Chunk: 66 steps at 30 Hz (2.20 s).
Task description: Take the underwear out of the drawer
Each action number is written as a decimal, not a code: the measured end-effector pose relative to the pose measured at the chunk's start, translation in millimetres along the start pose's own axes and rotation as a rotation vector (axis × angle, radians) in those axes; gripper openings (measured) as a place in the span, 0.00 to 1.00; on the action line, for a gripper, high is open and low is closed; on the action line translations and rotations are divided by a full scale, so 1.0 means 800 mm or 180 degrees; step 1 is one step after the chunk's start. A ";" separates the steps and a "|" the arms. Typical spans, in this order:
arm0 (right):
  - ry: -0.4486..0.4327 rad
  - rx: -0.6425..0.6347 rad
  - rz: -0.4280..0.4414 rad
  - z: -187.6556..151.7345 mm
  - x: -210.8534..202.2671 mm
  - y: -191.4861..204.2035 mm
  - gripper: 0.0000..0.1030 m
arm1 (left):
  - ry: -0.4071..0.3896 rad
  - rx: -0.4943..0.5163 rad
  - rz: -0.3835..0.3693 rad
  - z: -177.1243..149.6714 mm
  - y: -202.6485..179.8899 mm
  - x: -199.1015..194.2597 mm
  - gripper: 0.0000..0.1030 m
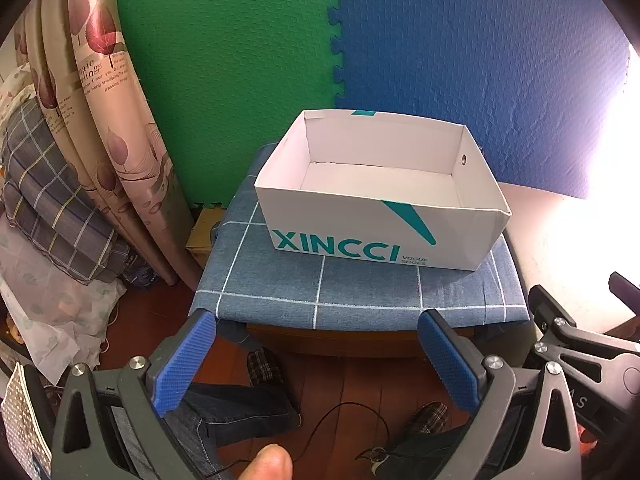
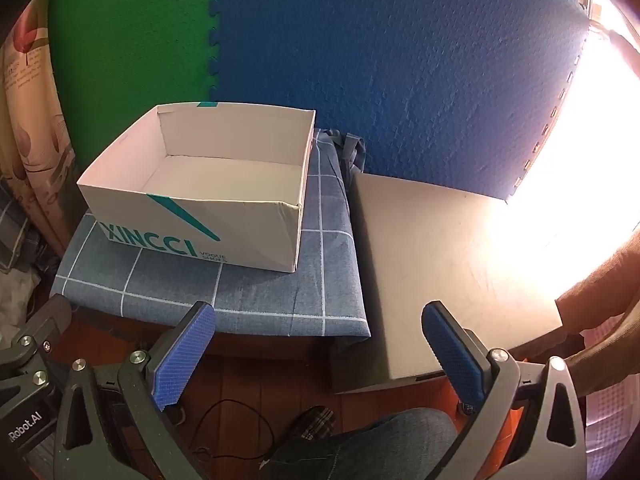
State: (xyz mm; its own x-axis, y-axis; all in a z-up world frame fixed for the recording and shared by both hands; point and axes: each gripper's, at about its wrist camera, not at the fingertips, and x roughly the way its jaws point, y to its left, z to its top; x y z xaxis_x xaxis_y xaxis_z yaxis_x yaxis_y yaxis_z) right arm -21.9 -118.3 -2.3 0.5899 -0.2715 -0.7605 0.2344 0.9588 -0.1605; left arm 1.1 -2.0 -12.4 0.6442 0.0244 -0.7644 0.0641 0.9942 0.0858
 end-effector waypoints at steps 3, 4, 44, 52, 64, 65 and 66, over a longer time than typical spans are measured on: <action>0.0001 0.0001 0.0005 0.000 0.000 0.000 0.99 | 0.0013 -0.0007 0.0002 -0.001 0.001 0.001 1.00; -0.0002 0.0004 0.0002 0.000 0.001 0.000 0.99 | 0.0019 -0.0006 -0.0003 -0.001 0.001 0.001 1.00; 0.0210 -0.0017 0.0053 -0.025 0.062 0.009 0.99 | -0.0018 0.0109 -0.0265 -0.043 0.001 0.078 1.00; 0.0354 -0.0121 0.0105 -0.057 0.089 0.019 0.99 | -0.0702 0.0293 0.0082 -0.156 0.009 0.133 1.00; 0.0491 -0.0195 0.0016 -0.070 0.117 0.018 0.99 | -0.1019 0.0158 -0.0174 -0.159 -0.008 0.235 1.00; 0.0502 -0.0195 0.0003 -0.070 0.120 0.017 0.99 | -0.1076 0.0179 -0.0205 -0.159 -0.011 0.239 1.00; 0.0517 -0.0194 0.0000 -0.070 0.122 0.015 0.99 | -0.1125 0.0224 -0.0207 -0.158 -0.015 0.246 1.00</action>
State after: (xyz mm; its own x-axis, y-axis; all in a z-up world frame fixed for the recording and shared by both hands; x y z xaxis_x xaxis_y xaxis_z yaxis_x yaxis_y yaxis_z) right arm -4.6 -128.4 -113.9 0.4561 -0.2591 -0.8514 0.1841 0.9635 -0.1946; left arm 30.8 3.9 -244.8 0.8599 -0.0884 -0.5028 0.1579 0.9826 0.0974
